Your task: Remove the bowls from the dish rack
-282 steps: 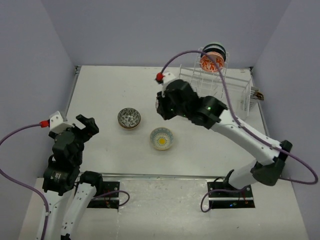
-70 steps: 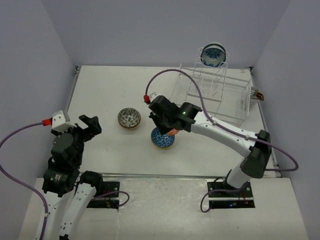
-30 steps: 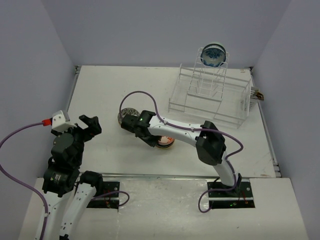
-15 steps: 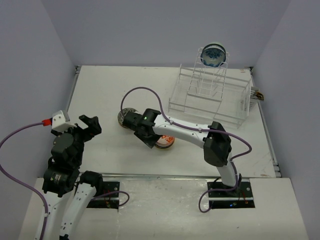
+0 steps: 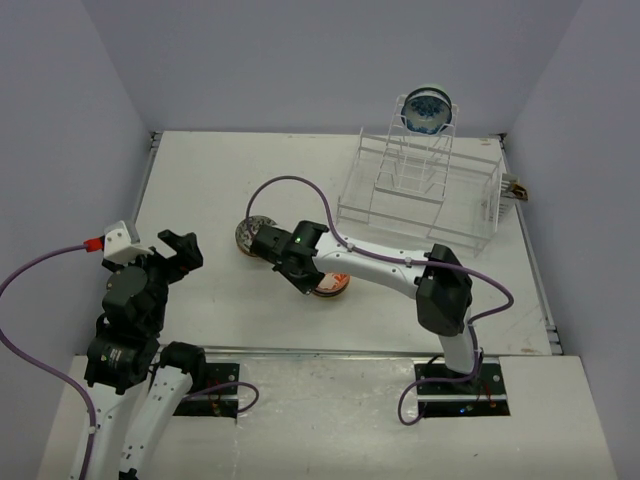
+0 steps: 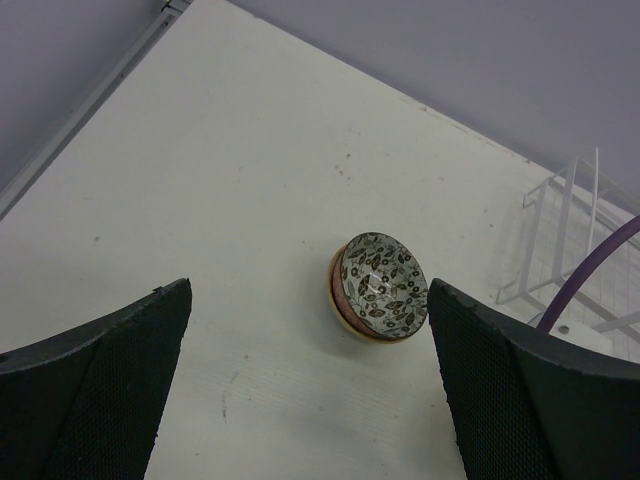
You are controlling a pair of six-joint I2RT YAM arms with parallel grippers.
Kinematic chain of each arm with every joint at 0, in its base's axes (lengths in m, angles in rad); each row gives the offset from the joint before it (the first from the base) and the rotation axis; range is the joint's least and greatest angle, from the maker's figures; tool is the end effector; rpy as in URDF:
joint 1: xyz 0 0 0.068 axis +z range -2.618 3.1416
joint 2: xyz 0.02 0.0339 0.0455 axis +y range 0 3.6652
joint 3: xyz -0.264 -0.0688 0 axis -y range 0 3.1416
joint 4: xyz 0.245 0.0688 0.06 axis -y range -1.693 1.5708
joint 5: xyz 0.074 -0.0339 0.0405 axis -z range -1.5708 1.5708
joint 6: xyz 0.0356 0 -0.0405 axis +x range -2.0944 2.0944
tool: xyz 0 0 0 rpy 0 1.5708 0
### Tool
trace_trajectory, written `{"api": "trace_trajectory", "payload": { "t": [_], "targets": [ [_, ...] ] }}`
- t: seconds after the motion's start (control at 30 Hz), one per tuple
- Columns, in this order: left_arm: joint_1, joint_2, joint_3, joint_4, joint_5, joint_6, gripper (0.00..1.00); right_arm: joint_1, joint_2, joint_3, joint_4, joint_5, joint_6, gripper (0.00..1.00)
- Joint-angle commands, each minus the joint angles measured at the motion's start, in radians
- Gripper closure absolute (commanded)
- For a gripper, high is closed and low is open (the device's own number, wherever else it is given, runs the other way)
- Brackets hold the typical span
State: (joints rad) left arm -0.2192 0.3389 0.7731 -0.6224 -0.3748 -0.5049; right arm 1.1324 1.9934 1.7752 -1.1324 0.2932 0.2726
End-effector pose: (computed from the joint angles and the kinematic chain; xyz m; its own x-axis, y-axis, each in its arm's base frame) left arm 0.0744 -0.0032 0.3387 -0.0879 -0.4416 -0.8929 -0.2184 0.8831 -0.4152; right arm 0.1808 0.3615 0.2543 -0.6251 -0.7261 -0.2863 -0.6975 0.6843 -0.2128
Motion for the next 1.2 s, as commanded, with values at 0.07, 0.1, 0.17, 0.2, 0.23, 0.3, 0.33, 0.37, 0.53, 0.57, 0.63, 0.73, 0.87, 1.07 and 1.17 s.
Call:
{"api": "trace_trajectory", "payload": {
  "t": [0.07,0.1,0.17,0.2,0.23,0.3,0.33,0.37,0.53,0.57,0.63,0.73,0.87,1.07,1.17],
  "targets": [
    [-0.002,-0.005,0.0,0.024,-0.016,0.0,0.0,0.006,-0.016,-0.031,0.054,-0.028,0.013,0.99],
    [-0.002,-0.005,0.0,0.026,-0.015,0.0,0.0,0.004,-0.013,-0.034,0.059,-0.035,0.014,1.0],
    [-0.002,-0.003,0.0,0.026,-0.016,0.0,0.0,0.004,-0.011,-0.031,0.065,-0.032,0.019,1.0],
    [-0.002,-0.003,0.0,0.026,-0.016,0.0,0.0,0.006,-0.011,-0.028,0.065,-0.028,0.02,1.0],
    [-0.002,-0.003,0.0,0.026,-0.016,0.0,0.0,0.006,-0.016,-0.025,0.065,-0.026,0.02,1.0],
    [-0.002,-0.001,0.0,0.026,-0.015,0.0,0.0,0.006,-0.034,-0.011,0.063,-0.017,0.022,0.98],
    [-0.002,-0.001,0.0,0.026,-0.016,0.0,0.0,0.004,-0.045,-0.007,0.063,-0.002,0.022,0.96],
    [-0.002,-0.003,0.002,0.026,-0.016,0.0,0.0,0.003,-0.054,0.003,0.062,0.009,0.027,0.94],
    [-0.002,-0.003,0.002,0.024,-0.018,0.0,0.0,-0.065,-0.198,0.012,0.114,0.037,0.046,0.87],
    [-0.002,-0.003,0.002,0.023,-0.019,-0.001,0.0,-0.083,-0.227,0.013,0.129,0.021,0.048,0.87],
    [-0.002,-0.005,0.002,0.023,-0.021,-0.001,0.0,-0.144,-0.321,0.02,0.19,-0.026,0.04,0.84],
    [-0.002,-0.001,0.002,0.024,-0.023,-0.001,0.0,-0.265,-0.462,-0.008,0.342,-0.069,0.06,0.52],
    [-0.002,0.009,0.002,0.023,-0.023,-0.001,0.0,-0.552,-0.605,-0.091,0.615,-0.21,0.268,0.2],
    [-0.002,0.028,0.002,0.026,-0.016,-0.003,0.0,-0.913,-0.705,-0.451,1.16,-0.289,0.928,0.07],
    [-0.002,0.043,-0.001,0.03,-0.006,0.0,0.0,-0.982,-0.62,-0.502,1.282,-0.282,1.181,0.07]
  ]
}}
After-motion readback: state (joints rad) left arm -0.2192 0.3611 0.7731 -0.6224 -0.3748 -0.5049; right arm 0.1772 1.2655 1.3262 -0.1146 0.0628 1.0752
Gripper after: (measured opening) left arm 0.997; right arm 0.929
